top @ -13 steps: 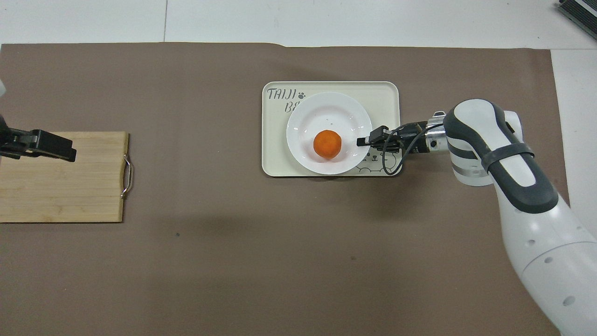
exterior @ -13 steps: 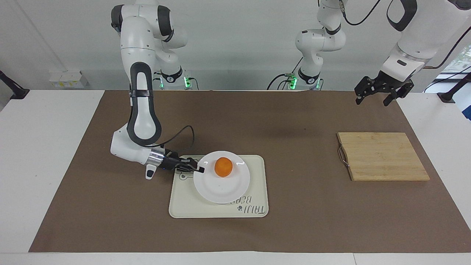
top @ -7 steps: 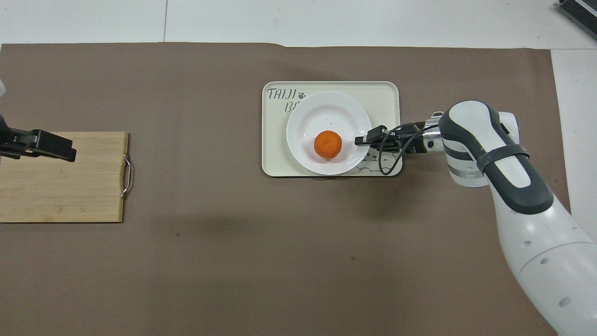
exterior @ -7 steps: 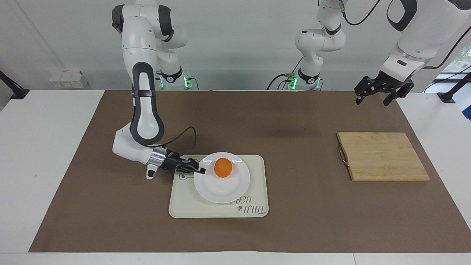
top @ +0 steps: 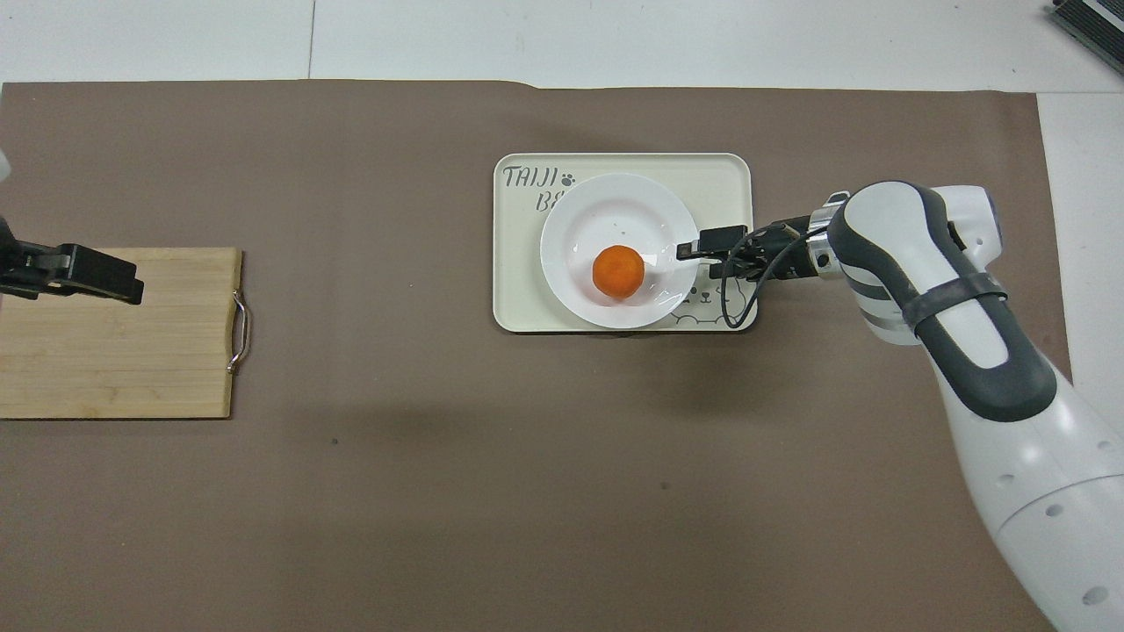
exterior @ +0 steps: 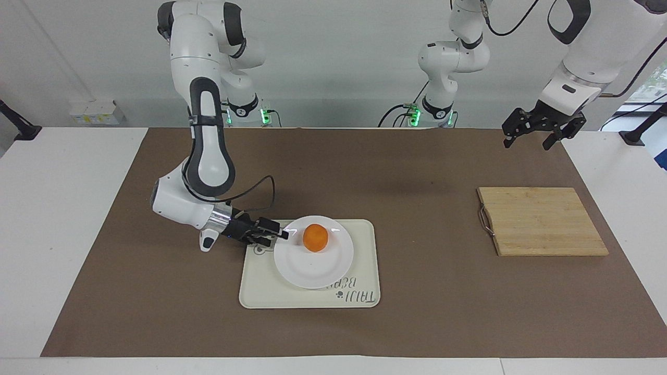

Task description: Place orange and plate with both arms

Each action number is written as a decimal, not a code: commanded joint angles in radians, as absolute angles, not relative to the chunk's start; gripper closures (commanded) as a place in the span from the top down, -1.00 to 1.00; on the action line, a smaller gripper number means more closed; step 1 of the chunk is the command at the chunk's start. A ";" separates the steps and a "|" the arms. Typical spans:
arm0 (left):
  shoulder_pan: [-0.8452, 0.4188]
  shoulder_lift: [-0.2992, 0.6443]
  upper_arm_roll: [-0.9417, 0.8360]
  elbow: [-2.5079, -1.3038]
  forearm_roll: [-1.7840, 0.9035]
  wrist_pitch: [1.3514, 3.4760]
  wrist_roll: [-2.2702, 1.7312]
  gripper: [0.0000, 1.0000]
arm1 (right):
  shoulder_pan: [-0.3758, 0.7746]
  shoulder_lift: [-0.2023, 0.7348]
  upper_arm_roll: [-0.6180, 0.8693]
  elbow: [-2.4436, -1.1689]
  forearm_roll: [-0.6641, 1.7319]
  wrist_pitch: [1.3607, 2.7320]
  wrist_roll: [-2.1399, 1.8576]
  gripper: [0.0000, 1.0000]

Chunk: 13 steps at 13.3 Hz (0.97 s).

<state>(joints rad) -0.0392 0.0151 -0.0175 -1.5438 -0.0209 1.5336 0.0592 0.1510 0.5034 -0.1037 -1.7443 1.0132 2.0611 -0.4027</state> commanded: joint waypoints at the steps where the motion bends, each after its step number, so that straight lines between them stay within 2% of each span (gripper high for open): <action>1: -0.028 0.015 -0.026 -1.537 -0.008 1.523 0.063 1.00 | 0.141 0.457 -0.104 -1.732 0.908 2.066 -0.334 1.00; 3: -0.028 0.015 -0.026 -1.537 -0.008 1.523 0.061 1.00 | 0.138 0.427 -0.113 -1.730 0.821 2.068 -0.306 1.00; 8: -0.028 0.015 -0.026 -1.537 -0.008 1.523 0.063 1.00 | 0.147 0.301 -0.114 -1.704 0.389 2.045 -0.114 1.00; 13: -0.028 0.015 -0.026 -1.537 -0.008 1.523 0.063 1.00 | 0.133 0.167 -0.118 -1.701 0.146 1.895 0.035 1.00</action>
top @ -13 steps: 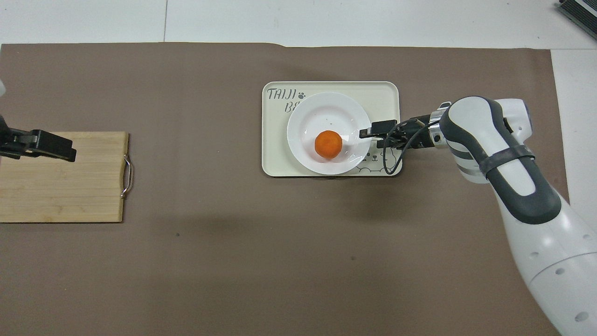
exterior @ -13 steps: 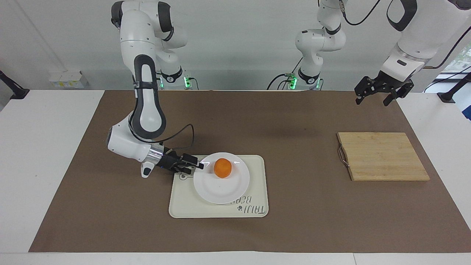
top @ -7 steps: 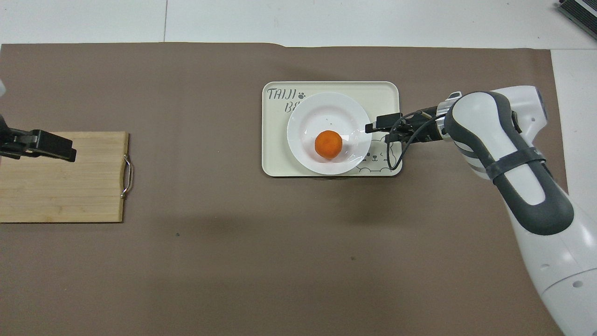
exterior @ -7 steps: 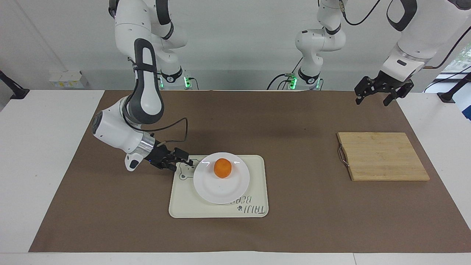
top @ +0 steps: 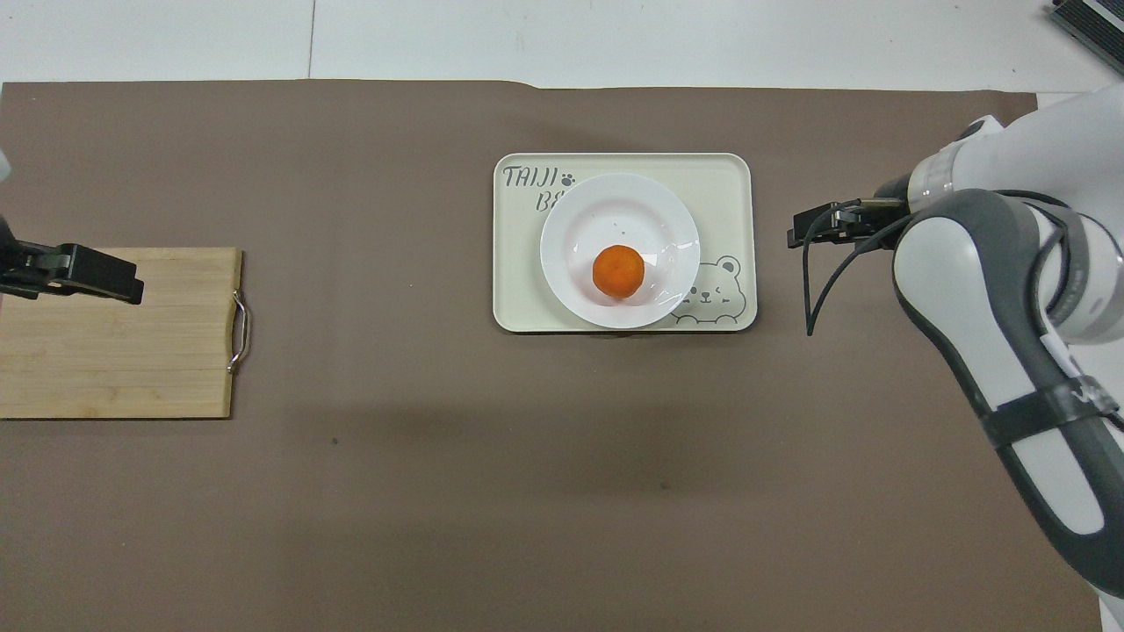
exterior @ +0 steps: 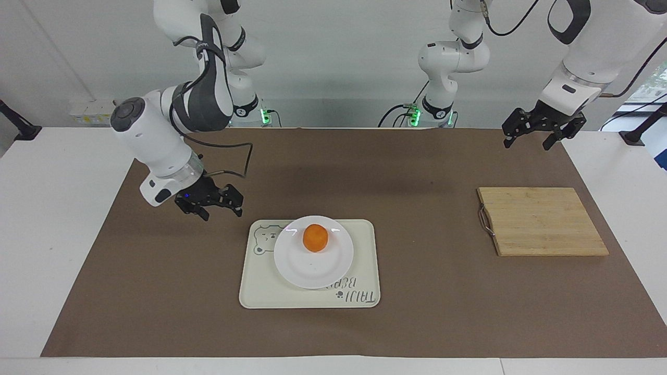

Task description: Place orange and plate with both arms

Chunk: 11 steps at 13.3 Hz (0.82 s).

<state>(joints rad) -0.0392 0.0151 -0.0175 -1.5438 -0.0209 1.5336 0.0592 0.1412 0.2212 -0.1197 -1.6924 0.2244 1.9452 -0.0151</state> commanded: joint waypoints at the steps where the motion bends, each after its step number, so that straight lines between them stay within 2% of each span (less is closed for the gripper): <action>1: -0.028 0.015 -0.026 -1.537 -0.008 1.523 0.063 1.00 | 0.133 0.138 -0.118 -1.701 0.102 1.869 0.046 1.00; 4: -0.028 0.014 -0.026 -1.537 -0.008 1.523 0.063 1.00 | 0.115 0.052 -0.123 -1.675 0.046 1.749 0.048 1.00; 9: -0.028 0.015 -0.026 -1.537 -0.008 1.523 0.063 1.00 | 0.104 0.026 -0.126 -1.499 0.006 1.467 0.040 1.00; 11: -0.028 0.015 -0.026 -1.537 -0.008 1.523 0.063 1.00 | 0.104 -0.041 -0.121 -1.503 0.003 1.436 0.040 1.00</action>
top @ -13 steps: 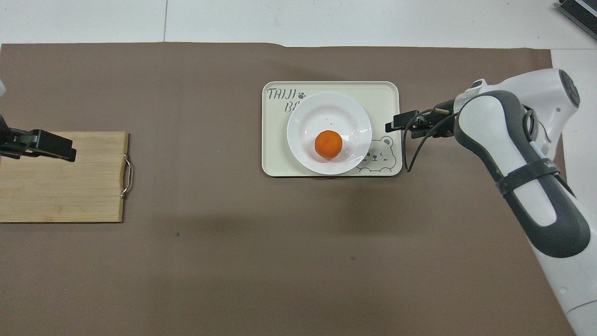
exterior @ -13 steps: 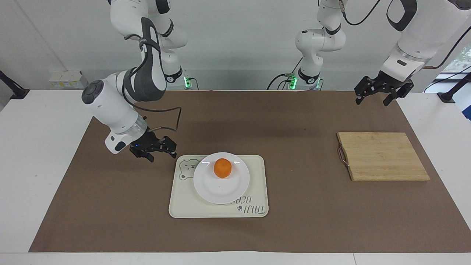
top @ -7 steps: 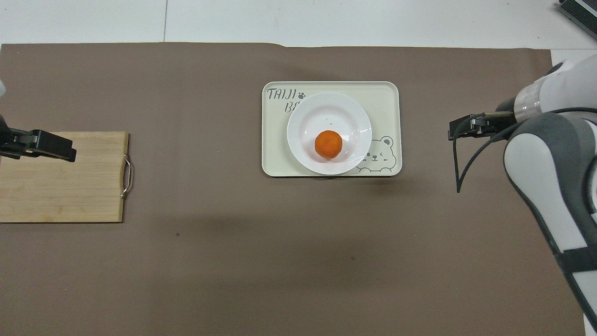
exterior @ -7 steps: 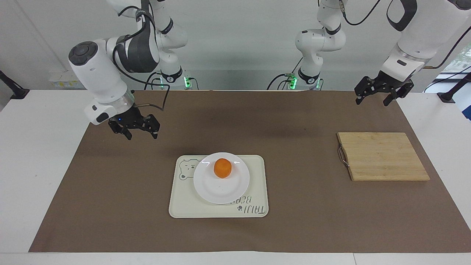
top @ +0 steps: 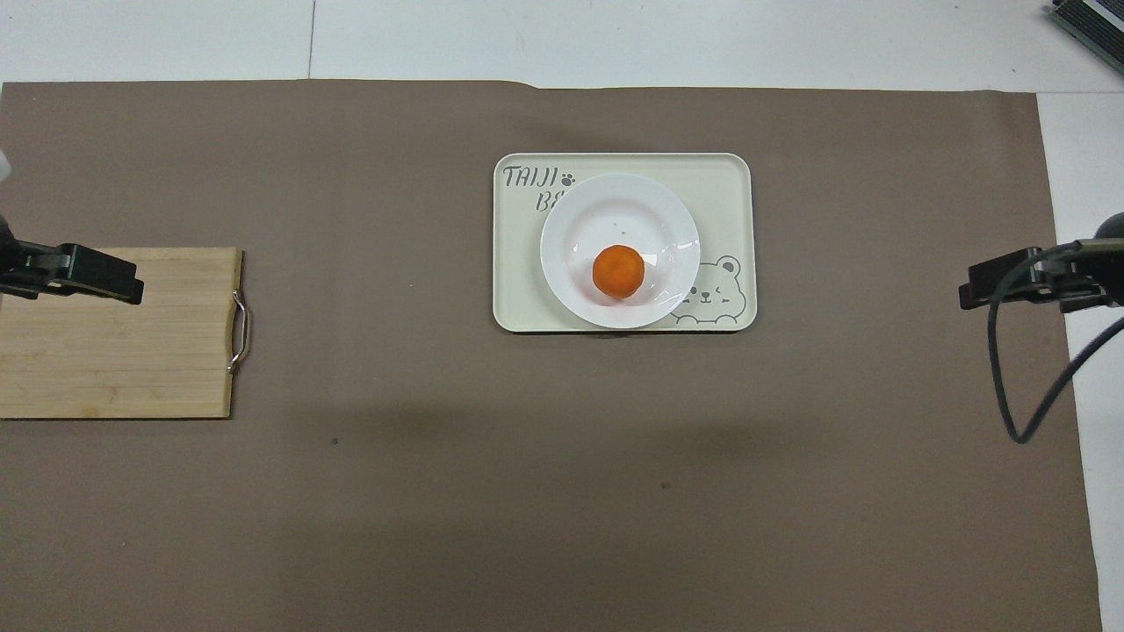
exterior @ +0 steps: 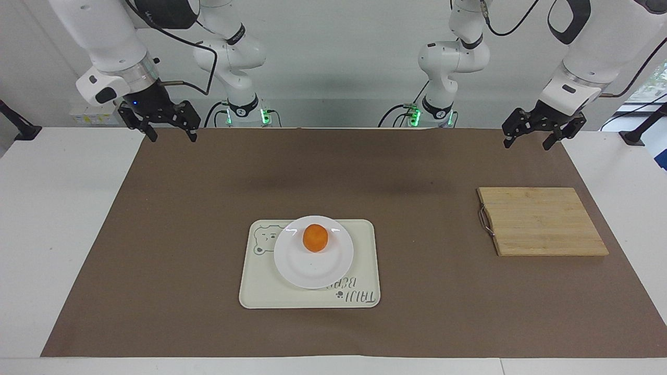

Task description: Place orange and plate with both arms

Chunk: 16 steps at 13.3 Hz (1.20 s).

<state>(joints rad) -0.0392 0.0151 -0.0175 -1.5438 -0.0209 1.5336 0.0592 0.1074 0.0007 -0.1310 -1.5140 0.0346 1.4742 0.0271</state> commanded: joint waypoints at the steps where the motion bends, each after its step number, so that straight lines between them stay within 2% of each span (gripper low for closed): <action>1: -0.028 0.015 -0.026 -1.537 -0.008 1.523 0.063 1.00 | 0.104 -0.060 -0.118 -1.505 0.003 1.416 0.041 1.00; 3: -0.028 0.014 -0.026 -1.537 -0.008 1.523 0.063 1.00 | 0.107 -0.086 -0.112 -1.537 0.005 1.410 0.044 1.00; 5: -0.028 0.015 -0.026 -1.537 -0.008 1.523 0.063 1.00 | 0.106 -0.133 -0.112 -1.646 0.008 1.497 0.038 1.00; 9: -0.028 0.015 -0.026 -1.537 -0.008 1.523 0.061 1.00 | 0.097 -0.147 -0.124 -1.660 0.018 1.440 0.017 1.00; 16: -0.028 0.015 -0.026 -1.537 -0.008 1.523 0.061 1.00 | 0.015 -0.115 -0.127 -1.648 0.018 1.516 -0.054 1.00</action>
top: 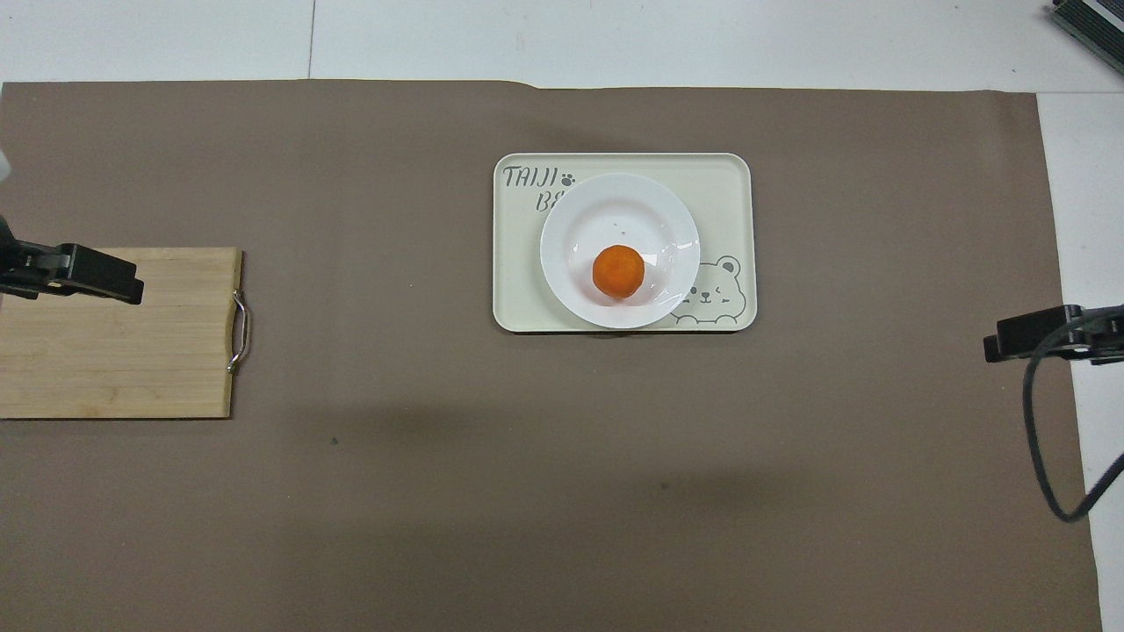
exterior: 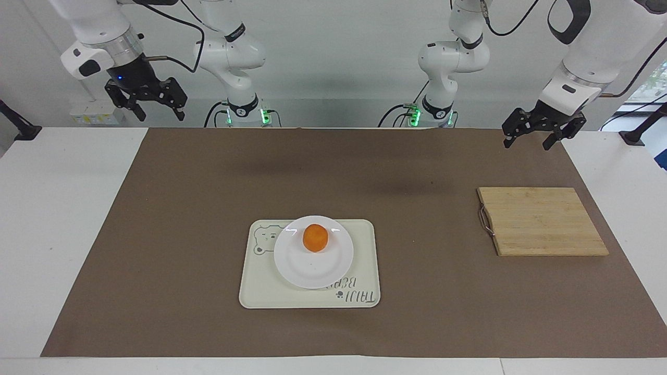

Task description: Place orange and plate with both arms

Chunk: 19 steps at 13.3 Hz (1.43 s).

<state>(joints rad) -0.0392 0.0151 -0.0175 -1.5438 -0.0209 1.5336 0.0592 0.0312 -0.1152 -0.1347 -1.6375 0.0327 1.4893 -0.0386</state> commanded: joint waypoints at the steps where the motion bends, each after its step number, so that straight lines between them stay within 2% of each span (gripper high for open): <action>1: -0.028 0.015 -0.026 -1.537 -0.008 1.523 0.063 1.00 | 0.015 -0.088 -0.127 -1.608 0.026 1.502 -0.052 1.00; 3: -0.028 0.015 -0.026 -1.537 -0.008 1.523 0.063 1.00 | 0.015 -0.034 -0.126 -1.507 0.025 1.447 -0.051 1.00; 9: -0.028 0.015 -0.026 -1.537 -0.008 1.523 0.061 1.00 | 0.034 -0.037 -0.121 -1.505 -0.011 1.453 -0.060 1.00; 19: -0.028 0.015 -0.026 -1.537 -0.008 1.523 0.063 1.00 | 0.068 -0.130 -0.107 -1.649 -0.018 1.523 0.002 1.00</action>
